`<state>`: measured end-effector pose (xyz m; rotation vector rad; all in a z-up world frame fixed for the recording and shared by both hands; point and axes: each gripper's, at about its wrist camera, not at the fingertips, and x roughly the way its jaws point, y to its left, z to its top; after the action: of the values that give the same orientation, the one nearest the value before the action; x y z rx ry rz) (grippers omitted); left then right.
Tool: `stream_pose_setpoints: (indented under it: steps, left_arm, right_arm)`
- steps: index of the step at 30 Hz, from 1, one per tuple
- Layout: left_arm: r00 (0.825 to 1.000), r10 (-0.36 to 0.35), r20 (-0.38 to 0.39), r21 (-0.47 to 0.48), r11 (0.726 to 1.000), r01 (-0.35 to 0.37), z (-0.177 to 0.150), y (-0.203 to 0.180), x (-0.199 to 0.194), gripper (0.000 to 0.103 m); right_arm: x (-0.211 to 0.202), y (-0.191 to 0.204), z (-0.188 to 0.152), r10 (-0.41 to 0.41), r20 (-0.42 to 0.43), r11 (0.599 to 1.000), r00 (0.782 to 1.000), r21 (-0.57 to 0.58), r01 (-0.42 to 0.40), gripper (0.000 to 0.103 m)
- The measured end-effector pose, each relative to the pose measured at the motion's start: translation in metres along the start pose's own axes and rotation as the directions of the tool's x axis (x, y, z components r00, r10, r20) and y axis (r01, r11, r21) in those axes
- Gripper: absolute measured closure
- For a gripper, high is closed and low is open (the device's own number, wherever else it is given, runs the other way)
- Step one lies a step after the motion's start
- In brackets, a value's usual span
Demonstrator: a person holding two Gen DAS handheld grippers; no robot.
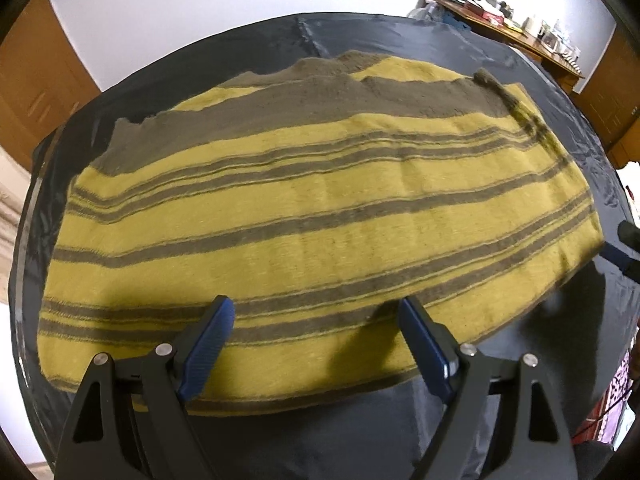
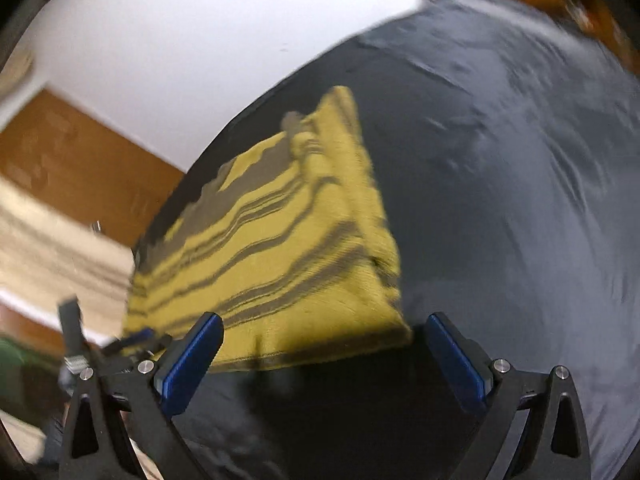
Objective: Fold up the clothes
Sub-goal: 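Press the striped sweater flat with both open grippers, then grasp the sweater edge with the right gripper and lift it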
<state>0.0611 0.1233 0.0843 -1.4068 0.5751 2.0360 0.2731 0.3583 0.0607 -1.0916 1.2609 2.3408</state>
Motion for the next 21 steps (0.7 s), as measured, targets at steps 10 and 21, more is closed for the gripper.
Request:
stream_pose_setpoints:
  steps: [10,21]
  left_arm:
    - [0.999,-0.025,-0.030,-0.003,1.000,0.024,-0.001,0.007,0.014,0.016]
    - [0.999,-0.023,-0.038,0.028,0.999,0.024,-0.006,0.010,0.022,0.009]
  right_arm:
    - [0.017,-0.012,-0.006,0.163,0.018,0.967,0.986,0.198,-0.164,0.001]
    - [0.041,0.001,-0.002,0.202,0.083,0.947,0.976,0.240,-0.216,0.001]
